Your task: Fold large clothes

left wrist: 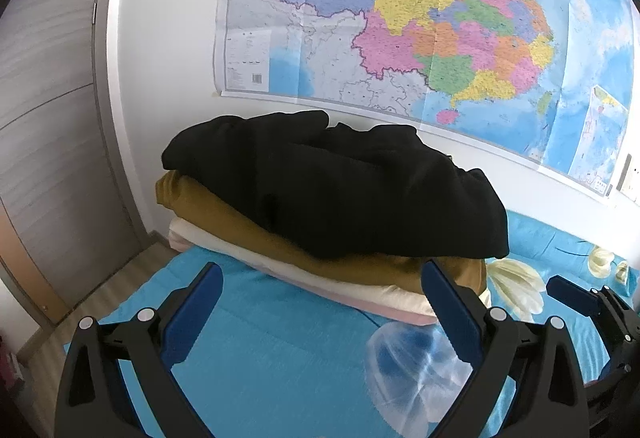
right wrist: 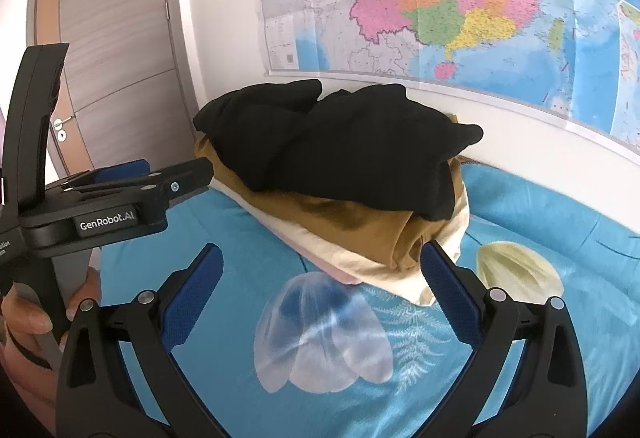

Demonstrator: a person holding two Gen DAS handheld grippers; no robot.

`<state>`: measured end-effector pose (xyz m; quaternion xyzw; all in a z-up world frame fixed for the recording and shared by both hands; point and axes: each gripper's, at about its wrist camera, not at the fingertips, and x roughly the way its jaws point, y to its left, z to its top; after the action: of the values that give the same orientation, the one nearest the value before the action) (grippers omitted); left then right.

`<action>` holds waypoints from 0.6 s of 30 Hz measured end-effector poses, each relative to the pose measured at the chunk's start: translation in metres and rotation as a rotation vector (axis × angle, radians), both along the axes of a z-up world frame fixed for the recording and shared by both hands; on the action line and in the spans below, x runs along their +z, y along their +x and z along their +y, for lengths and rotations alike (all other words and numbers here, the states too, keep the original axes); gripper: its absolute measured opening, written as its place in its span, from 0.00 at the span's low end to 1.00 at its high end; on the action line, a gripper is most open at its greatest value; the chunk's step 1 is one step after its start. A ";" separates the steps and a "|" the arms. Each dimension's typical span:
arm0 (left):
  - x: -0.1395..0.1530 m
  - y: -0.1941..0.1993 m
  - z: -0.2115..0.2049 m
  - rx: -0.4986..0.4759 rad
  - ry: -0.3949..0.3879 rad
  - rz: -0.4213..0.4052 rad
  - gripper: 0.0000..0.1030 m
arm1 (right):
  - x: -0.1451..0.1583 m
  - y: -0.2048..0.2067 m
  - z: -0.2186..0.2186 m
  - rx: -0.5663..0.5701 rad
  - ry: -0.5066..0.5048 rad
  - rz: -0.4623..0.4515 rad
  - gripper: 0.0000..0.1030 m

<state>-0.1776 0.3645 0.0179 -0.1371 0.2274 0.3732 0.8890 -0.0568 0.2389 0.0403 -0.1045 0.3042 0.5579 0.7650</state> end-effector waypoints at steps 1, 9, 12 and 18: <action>0.000 -0.001 -0.002 0.002 0.003 0.001 0.93 | 0.000 -0.001 -0.001 -0.003 0.001 -0.002 0.95; -0.008 -0.006 -0.022 0.018 0.023 0.030 0.93 | 0.002 -0.007 -0.014 -0.015 0.005 -0.010 0.95; -0.009 -0.009 -0.025 0.022 0.025 0.031 0.93 | 0.003 -0.008 -0.018 -0.021 0.008 -0.010 0.95; -0.010 -0.011 -0.029 0.033 0.020 0.030 0.93 | 0.003 -0.010 -0.023 -0.016 0.001 -0.004 0.95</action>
<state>-0.1889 0.3351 0.0077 -0.1264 0.2349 0.3919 0.8805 -0.0666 0.2163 0.0433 -0.1027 0.3031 0.5519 0.7701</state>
